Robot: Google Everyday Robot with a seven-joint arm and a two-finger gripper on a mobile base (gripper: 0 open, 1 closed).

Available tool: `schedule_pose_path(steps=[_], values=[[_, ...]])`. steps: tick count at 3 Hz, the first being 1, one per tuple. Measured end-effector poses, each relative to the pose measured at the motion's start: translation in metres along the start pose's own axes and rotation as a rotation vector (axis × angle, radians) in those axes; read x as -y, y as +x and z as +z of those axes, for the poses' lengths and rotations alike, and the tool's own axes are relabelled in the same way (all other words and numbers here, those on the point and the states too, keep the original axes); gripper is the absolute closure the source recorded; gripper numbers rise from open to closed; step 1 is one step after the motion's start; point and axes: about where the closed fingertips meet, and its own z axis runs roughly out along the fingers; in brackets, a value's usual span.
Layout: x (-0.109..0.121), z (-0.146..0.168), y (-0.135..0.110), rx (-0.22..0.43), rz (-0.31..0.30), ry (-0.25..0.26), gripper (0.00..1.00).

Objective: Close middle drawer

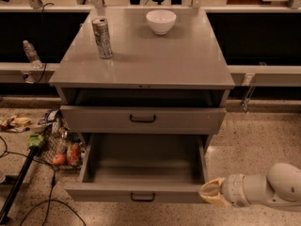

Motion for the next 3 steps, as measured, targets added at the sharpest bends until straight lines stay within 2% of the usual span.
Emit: schedule_pose_path(steps=[1, 2, 3], values=[[-0.006, 0.041, 0.021, 0.028, -0.009, -0.007, 1.0], [-0.01, 0.08, 0.041, 0.0, -0.026, -0.004, 1.0], [0.002, 0.116, 0.049, -0.054, -0.065, 0.079, 1.0]])
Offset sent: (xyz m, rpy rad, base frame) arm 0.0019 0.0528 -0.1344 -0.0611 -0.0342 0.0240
